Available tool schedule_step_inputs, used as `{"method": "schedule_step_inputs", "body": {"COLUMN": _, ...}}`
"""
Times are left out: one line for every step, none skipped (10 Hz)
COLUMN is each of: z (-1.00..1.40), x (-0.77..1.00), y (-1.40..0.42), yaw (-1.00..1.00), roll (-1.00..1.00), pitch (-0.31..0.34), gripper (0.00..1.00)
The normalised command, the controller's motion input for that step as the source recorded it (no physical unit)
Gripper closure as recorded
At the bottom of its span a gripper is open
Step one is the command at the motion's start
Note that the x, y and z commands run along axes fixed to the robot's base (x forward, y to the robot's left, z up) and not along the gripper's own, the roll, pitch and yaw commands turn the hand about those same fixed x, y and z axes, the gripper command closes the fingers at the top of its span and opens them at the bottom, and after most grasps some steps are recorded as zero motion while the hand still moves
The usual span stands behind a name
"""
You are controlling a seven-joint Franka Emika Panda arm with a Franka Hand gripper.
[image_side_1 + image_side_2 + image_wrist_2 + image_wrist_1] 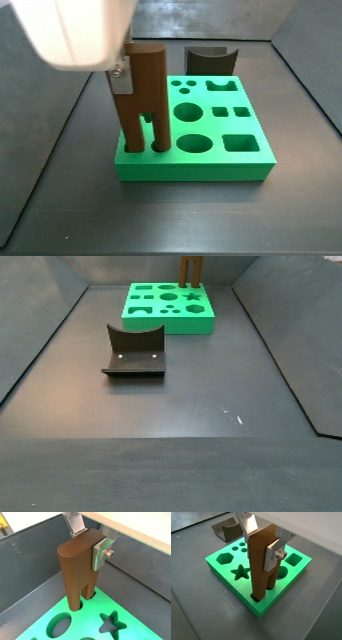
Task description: Insert the square-circle object.
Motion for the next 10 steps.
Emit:
{"method": "schedule_step_inputs", "body": {"z": -0.36, "x": 0.0, "y": 0.05, "yaw": 0.0, "roll": 0.08, "pitch": 0.0, "gripper": 1.0}}
{"method": "schedule_step_inputs", "body": {"z": -0.46, "x": -0.22, "y": 0.12, "yaw": 0.0, "roll": 0.04, "pitch": 0.0, "gripper": 1.0}}
{"method": "schedule_step_inputs", "body": {"z": -0.4, "x": -0.74, "y": 0.07, "yaw": 0.0, "roll": -0.04, "pitch": -0.12, "gripper": 1.0}}
{"method": "schedule_step_inputs", "body": {"z": -0.23, "x": -0.65, "y": 0.02, "yaw": 0.0, "roll": -0.05, "pitch": -0.091, "gripper": 1.0}}
{"method": "schedule_step_inputs", "body": {"z": -0.14, "x": -0.41, "y": 0.0, "yaw": -0.02, "roll": -0.04, "pitch": -0.066, "gripper": 1.0}}
{"method": "schedule_step_inputs", "body": {"z": -0.21, "x": 0.01, "y": 0.0, "yaw": -0.1, "roll": -0.04, "pitch": 0.0, "gripper": 1.0}}
{"method": "schedule_step_inputs", "body": {"z": -0.43, "x": 0.33, "y": 0.0, "yaw": -0.18, "roll": 0.01, "pitch": 0.061, "gripper": 1.0}}
{"method": "schedule_step_inputs", "body": {"z": -0.54, "x": 0.41, "y": 0.0, "yaw": -0.19, "roll": 0.05, "pitch": 0.123, "gripper": 1.0}}
{"method": "schedule_step_inputs", "body": {"z": -0.53, "x": 0.36, "y": 0.0, "yaw": -0.17, "roll": 0.05, "pitch": 0.143, "gripper": 1.0}}
{"method": "schedule_step_inputs", "body": {"z": -0.53, "x": 0.35, "y": 0.0, "yaw": -0.18, "roll": 0.04, "pitch": 0.161, "gripper": 1.0}}
